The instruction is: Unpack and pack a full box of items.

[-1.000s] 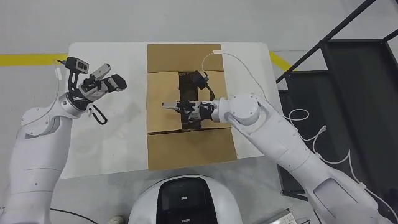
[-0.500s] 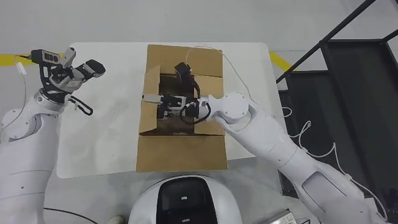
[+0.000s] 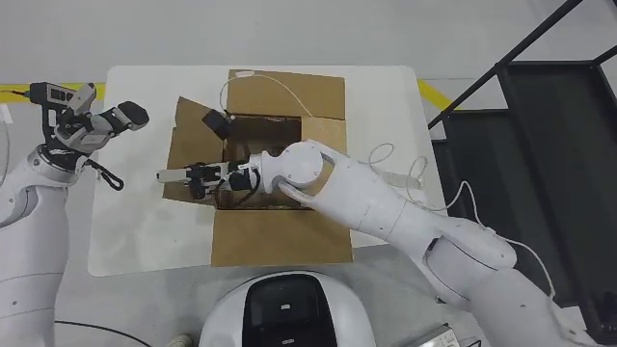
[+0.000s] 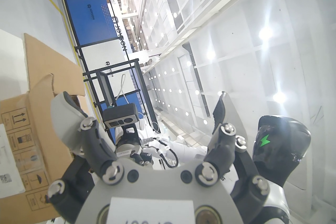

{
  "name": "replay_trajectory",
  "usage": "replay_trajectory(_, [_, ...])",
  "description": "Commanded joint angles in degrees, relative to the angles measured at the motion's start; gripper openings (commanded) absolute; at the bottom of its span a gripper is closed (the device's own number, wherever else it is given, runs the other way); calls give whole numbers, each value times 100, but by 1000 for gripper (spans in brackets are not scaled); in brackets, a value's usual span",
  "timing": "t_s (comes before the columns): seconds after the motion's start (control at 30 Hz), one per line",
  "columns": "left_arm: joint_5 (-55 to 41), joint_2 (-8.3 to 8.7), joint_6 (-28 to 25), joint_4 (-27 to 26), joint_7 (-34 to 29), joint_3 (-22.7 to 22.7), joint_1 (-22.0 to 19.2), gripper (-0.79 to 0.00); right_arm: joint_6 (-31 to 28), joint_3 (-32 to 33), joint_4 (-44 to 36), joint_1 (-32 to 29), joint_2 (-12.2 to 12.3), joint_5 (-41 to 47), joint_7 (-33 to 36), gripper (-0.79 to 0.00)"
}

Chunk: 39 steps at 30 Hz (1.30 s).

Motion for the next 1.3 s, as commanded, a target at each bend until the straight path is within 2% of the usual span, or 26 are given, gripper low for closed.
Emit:
replay_trajectory(0.0, [-32, 1, 99, 111, -129, 57, -42, 0, 3, -89, 175, 45, -117, -39, 19, 0])
replay_trajectory(0.13, [58, -14, 257, 532, -310, 286, -217, 0, 97, -116, 405, 81, -244, -129, 80, 0])
replay_trajectory(0.27, [163, -66, 260, 948, -468, 632, -437, 0, 191, 44, 393, 4, -213, -222, 189, 0])
replay_trajectory(0.43, [602, -112, -16, 1400, -269, 940, -663, 0, 265, 500, 69, -234, -26, -239, 285, 0])
replay_trajectory(0.57, [1083, -105, -255, 1577, -97, 1053, -729, 0, 406, 1118, -511, -549, 265, -492, 239, 0])
replay_trajectory(0.7, [1600, -77, -402, 1578, -179, 1181, -679, 0, 742, 1997, -1421, -1151, 644, -891, 151, 0])
replay_trajectory(0.93, [1686, -72, -324, 1394, -610, 1400, -491, 0, 1364, 3697, -3157, -2627, 1194, -1534, 127, 0])
replay_trajectory(1.1, [1844, -70, -308, 1277, -791, 1563, -445, 0, 1478, 4552, -3841, -3409, 1385, -1626, 203, 0])
replay_trajectory(1.27, [1507, -38, -183, 1113, -1227, 1497, -495, 0, 1458, 5009, -4154, -3871, 1474, -1611, 246, 0])
